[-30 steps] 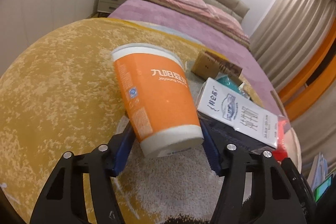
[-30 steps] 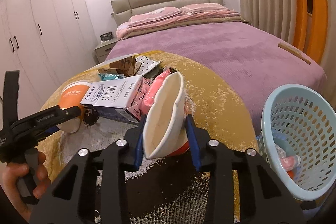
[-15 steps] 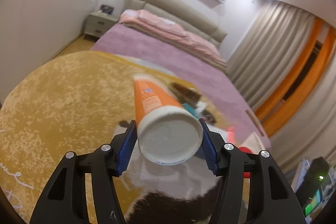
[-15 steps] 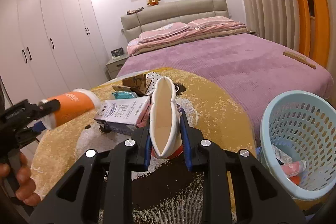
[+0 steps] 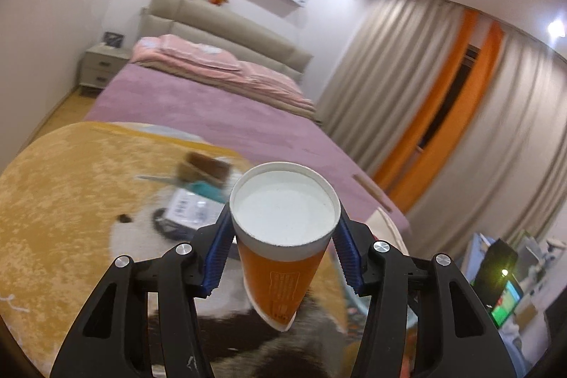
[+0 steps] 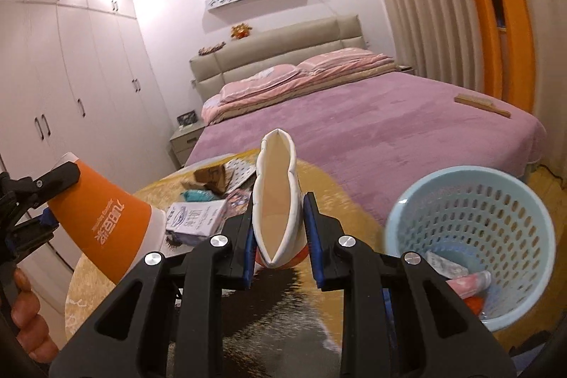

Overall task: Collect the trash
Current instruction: 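Carry both cups over the basket and open both grippers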

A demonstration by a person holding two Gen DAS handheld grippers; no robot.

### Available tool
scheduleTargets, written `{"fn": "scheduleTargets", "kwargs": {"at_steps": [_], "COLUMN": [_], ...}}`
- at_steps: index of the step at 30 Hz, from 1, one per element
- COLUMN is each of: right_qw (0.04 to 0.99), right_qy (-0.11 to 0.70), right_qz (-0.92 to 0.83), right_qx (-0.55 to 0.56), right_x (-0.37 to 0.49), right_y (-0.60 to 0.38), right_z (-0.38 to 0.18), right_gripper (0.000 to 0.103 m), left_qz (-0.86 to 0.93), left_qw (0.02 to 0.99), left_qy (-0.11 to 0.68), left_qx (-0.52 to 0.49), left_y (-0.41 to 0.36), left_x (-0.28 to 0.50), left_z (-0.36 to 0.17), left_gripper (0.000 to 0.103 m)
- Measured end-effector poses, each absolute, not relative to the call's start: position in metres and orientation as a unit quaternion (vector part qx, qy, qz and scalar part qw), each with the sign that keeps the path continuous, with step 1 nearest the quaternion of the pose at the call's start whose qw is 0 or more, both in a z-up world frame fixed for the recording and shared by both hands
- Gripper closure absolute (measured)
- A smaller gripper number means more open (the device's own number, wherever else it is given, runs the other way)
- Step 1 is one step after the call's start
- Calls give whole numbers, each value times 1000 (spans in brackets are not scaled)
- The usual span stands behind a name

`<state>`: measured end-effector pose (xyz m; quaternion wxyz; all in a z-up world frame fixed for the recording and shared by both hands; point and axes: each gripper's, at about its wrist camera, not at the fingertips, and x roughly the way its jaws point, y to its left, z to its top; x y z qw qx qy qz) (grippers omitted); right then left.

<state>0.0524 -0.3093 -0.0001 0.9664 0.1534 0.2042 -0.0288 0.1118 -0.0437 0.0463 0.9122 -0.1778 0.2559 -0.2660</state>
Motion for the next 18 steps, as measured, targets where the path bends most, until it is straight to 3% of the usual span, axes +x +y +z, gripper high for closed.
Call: {"fn": "scheduleTargets", "kwargs": {"at_steps": [12, 18], "right_qw": [965, 951], "right_qy": [159, 164], "right_qz": [-122, -178], "right_qx": [168, 193], "right_x": [6, -6], "right_y": [-381, -429], "right_z": [28, 25], "right_gripper": [81, 81], "left_qz": [-399, -444], "left_qw": [892, 863], "left_qy": [188, 222], "left_qx": [-95, -91], "left_y": [-159, -220], "left_x": [82, 100], "left_z": [85, 68], "left_gripper": [52, 52]}}
